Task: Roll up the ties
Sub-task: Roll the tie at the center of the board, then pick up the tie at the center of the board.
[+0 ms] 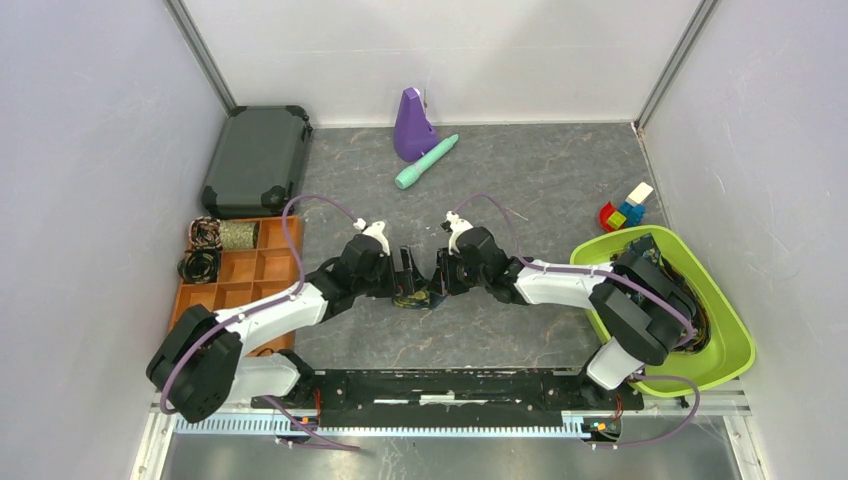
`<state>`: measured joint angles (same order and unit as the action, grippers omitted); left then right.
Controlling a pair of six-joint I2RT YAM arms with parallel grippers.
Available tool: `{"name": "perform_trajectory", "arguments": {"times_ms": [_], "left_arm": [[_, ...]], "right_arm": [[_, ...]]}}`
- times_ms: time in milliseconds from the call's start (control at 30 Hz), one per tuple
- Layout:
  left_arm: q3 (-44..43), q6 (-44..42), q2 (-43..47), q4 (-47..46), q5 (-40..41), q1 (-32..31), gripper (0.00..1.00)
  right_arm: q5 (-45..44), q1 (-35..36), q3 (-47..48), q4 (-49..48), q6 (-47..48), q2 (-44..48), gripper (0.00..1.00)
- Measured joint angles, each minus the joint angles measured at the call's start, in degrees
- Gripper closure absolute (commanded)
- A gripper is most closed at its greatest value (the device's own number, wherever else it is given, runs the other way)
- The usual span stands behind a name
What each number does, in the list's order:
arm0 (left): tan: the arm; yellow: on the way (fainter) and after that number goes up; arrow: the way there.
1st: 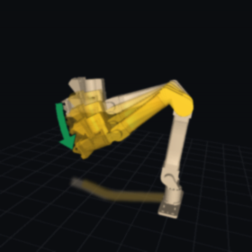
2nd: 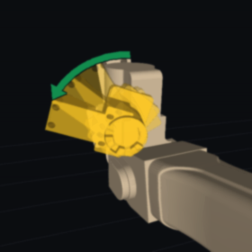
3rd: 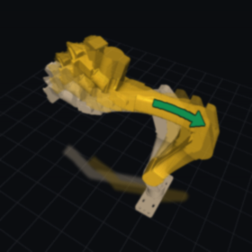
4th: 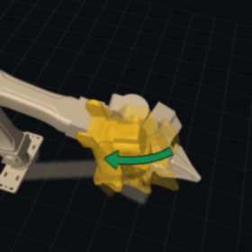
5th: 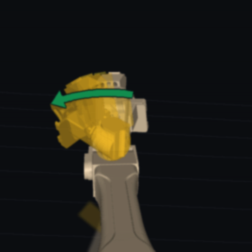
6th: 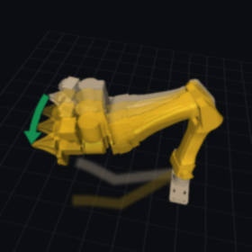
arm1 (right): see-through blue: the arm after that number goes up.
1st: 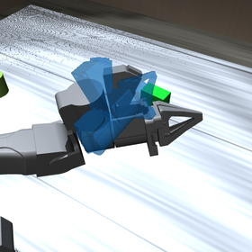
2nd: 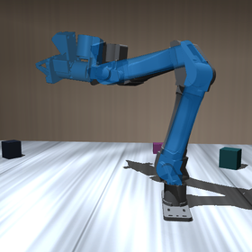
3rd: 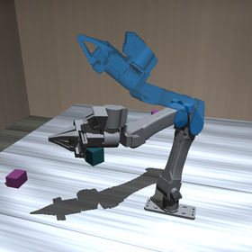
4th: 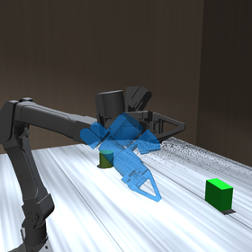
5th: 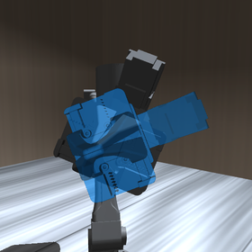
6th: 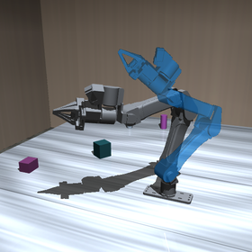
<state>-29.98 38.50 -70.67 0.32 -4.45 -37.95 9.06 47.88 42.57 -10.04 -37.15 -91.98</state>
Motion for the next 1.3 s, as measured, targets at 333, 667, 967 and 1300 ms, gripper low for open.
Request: {"name": "perform_trajectory", "arguments": {"times_ms": [333,667,967,1300], "left_arm": [[2.03,1.44,3.43,2.38,8.81,0.02,0.02],[6.47,2.14,5.25,-2.4,7.82,0.04,0.09],[7.89,4.5,1.16,-9.33,4.28,0.22,0.14],[8.68,7.32,0.74,-10.73,3.87,0.02,0.25]], "right_arm": [[1.25,0.0,0.0,-1.16,-0.48,-1.49,0.72],[1.44,0.07,0.35,-1.55,-0.72,-3.02,0.73],[1.42,0.13,0.48,-1.49,-0.76,-3.76,0.73],[1.42,0.76,0.83,-1.92,-1.27,-4.63,0.73]]}}
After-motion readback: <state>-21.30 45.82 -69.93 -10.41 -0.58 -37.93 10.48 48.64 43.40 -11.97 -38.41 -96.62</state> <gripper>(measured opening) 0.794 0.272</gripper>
